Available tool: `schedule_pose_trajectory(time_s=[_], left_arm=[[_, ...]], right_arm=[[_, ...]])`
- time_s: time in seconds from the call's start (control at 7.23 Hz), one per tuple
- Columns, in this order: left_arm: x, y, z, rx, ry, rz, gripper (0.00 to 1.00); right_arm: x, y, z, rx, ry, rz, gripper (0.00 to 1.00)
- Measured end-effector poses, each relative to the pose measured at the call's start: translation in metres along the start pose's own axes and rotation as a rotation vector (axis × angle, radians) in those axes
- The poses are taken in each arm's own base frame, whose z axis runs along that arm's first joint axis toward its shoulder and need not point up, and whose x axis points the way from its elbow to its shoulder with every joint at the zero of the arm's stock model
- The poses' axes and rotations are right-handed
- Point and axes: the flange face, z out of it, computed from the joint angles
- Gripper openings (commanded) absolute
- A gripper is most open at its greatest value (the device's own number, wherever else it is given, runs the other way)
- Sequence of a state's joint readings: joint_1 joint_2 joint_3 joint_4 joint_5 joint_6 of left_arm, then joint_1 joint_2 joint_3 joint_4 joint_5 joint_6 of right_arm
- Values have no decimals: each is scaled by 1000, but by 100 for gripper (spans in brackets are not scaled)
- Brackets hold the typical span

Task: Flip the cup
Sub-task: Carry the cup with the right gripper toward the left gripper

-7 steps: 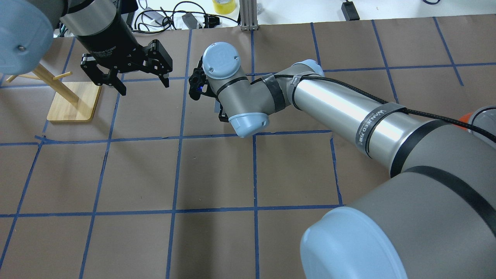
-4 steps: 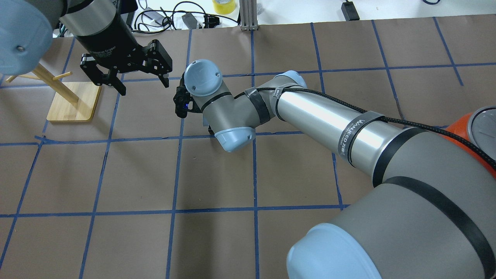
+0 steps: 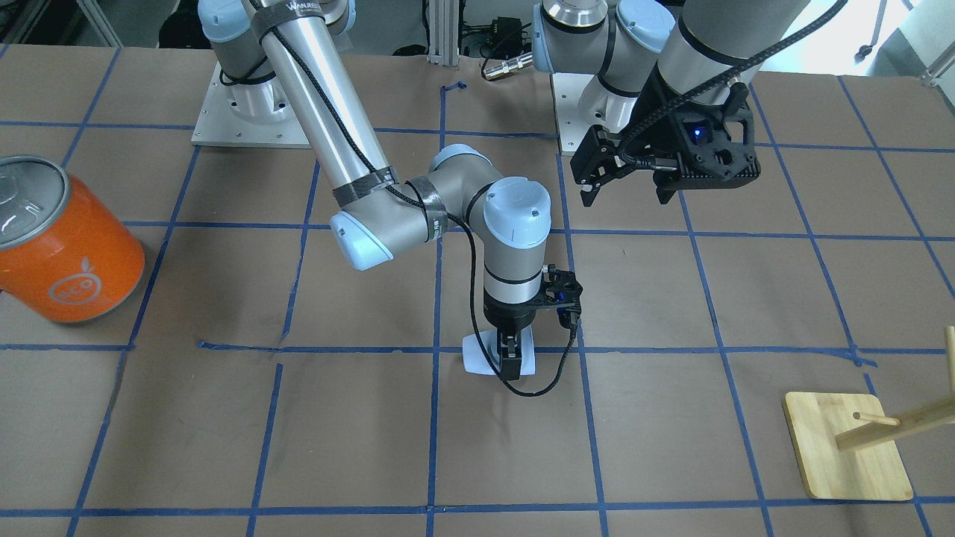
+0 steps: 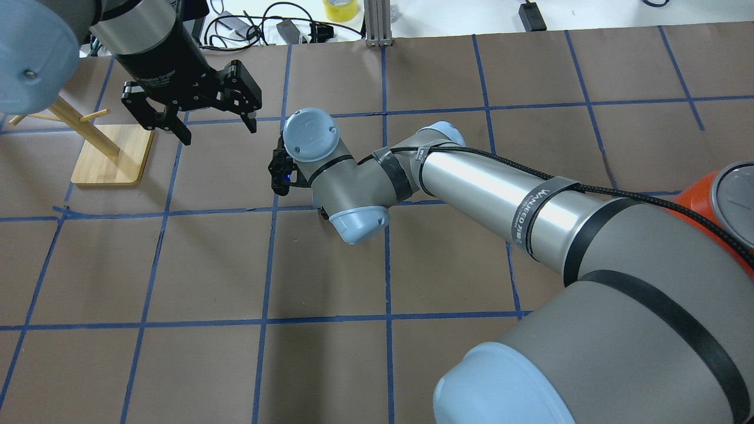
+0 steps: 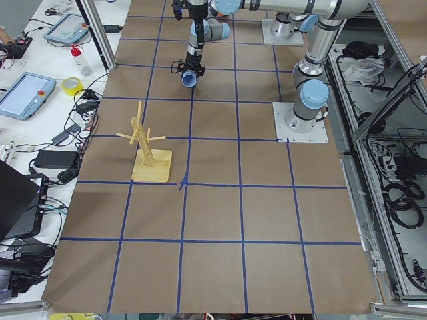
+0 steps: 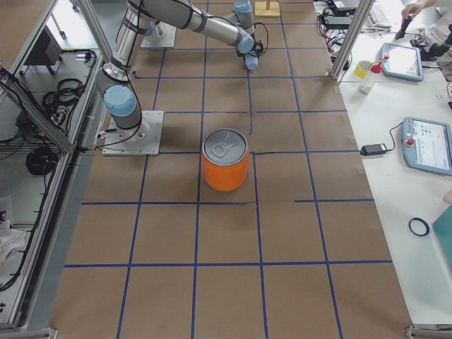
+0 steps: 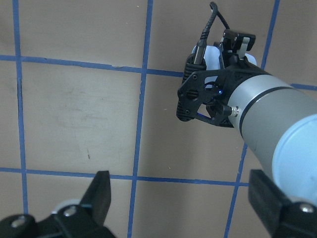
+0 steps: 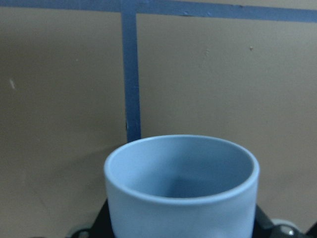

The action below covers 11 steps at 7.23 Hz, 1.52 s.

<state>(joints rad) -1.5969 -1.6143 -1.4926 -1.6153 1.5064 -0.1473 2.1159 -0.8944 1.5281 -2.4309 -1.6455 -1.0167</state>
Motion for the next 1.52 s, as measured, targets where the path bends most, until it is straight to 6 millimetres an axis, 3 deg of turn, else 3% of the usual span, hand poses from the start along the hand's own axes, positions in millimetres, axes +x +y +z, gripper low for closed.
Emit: schedule_pose_trajectory(time_s=[0.83, 0.97, 1.11, 1.25, 1.52], left_arm=[[0, -1, 1, -2, 0, 0, 100], [0, -1, 1, -2, 0, 0, 100], [0, -1, 1, -1, 0, 0, 100], [0, -1, 1, -1, 0, 0, 100], [0, -1, 1, 0, 0, 0, 100]], right_arm=[[1, -3, -2, 15, 2, -42, 58], [2, -3, -1, 15, 3, -42, 77], [2, -3, 0, 16, 2, -40, 81], [3, -3, 1, 18, 1, -37, 100], [5, -5, 0, 29, 6, -31, 100]])
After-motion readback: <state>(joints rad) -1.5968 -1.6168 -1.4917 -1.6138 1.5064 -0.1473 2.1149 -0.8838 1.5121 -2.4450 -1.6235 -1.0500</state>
